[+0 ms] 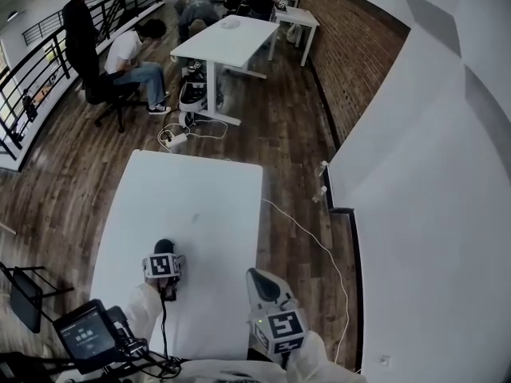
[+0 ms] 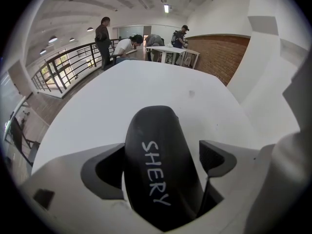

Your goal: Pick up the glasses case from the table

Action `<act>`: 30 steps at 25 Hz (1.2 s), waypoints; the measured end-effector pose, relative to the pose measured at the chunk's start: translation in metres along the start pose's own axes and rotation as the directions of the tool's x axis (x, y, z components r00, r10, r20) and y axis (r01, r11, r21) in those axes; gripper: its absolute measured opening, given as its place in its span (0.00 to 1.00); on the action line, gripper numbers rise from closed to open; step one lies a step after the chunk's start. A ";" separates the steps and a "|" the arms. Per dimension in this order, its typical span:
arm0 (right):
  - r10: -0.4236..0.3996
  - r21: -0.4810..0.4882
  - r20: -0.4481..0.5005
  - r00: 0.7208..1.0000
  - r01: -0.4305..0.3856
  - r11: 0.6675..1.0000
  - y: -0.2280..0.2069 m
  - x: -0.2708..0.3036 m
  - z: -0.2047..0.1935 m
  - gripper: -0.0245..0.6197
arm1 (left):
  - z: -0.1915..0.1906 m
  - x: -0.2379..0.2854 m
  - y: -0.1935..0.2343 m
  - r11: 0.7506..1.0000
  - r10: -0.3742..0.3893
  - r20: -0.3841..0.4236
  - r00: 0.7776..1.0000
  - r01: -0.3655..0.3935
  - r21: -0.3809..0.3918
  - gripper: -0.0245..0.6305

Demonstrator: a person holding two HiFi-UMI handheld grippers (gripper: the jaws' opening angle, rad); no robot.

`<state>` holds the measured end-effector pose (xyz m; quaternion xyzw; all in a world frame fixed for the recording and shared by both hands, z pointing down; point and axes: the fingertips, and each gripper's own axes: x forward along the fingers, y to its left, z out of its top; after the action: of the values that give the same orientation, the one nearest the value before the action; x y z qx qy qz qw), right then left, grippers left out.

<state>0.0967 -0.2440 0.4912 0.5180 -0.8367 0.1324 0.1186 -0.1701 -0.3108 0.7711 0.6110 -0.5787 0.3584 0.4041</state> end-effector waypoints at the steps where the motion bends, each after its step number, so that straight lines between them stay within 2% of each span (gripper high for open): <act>1: 0.002 -0.003 -0.002 1.000 -0.002 1.000 0.001 0.000 0.000 0.05 | 0.002 0.000 -0.003 1.000 -0.011 0.006 1.000 0.011 0.004 0.79; 5: 0.008 -0.008 -0.009 1.000 -0.008 1.000 0.003 0.000 -0.001 0.05 | 0.001 0.001 -0.010 1.000 -0.016 0.002 1.000 0.016 0.014 0.76; 7: 0.012 -0.010 -0.010 1.000 -0.012 1.000 0.005 0.001 -0.002 0.05 | 0.005 0.003 -0.014 0.999 -0.037 0.026 0.999 0.036 0.017 0.76; 8: 0.013 -0.011 -0.011 1.000 -0.013 1.000 0.005 0.001 -0.002 0.05 | 0.002 0.002 -0.008 1.000 -0.013 0.013 1.000 0.012 0.020 0.76; 11: 0.012 -0.009 -0.017 1.000 -0.012 1.000 0.005 0.002 -0.003 0.05 | -0.003 -0.002 0.002 0.999 0.024 -0.020 1.000 -0.024 0.027 0.65; 15: 0.019 -0.004 -0.022 1.000 -0.019 1.000 0.005 0.005 -0.008 0.05 | 0.004 -0.005 0.002 0.999 -0.001 0.008 1.000 0.001 0.032 0.62; 18: 0.028 0.000 -0.023 0.999 -0.028 1.000 0.007 0.011 -0.014 0.05 | 0.022 -0.013 -0.008 0.998 -0.043 0.075 0.996 0.040 0.049 0.62; 20: 0.037 0.003 -0.023 0.999 -0.037 0.999 0.012 0.015 -0.018 0.05 | 0.040 -0.025 -0.007 0.996 -0.034 0.142 0.989 0.022 0.089 0.61; 22: 0.046 0.005 -0.019 0.999 -0.046 0.999 0.019 0.018 -0.018 0.05 | 0.056 -0.046 -0.008 0.993 -0.031 0.201 0.979 0.007 0.119 0.61; 25: 0.058 0.003 -0.010 0.998 -0.058 0.998 0.027 0.019 -0.013 0.05 | 0.083 -0.091 -0.021 0.987 -0.068 0.296 0.953 0.019 0.163 0.61; 30: 0.075 -0.002 0.016 0.997 -0.075 0.997 0.036 0.027 0.000 0.05 | 0.121 -0.167 -0.046 0.971 -0.153 0.448 0.881 0.050 0.233 0.61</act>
<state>0.0531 -0.2510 0.4969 0.4871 -0.8567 0.1319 0.1070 -0.1399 -0.3514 0.5660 0.7483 -0.5834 0.2407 0.2046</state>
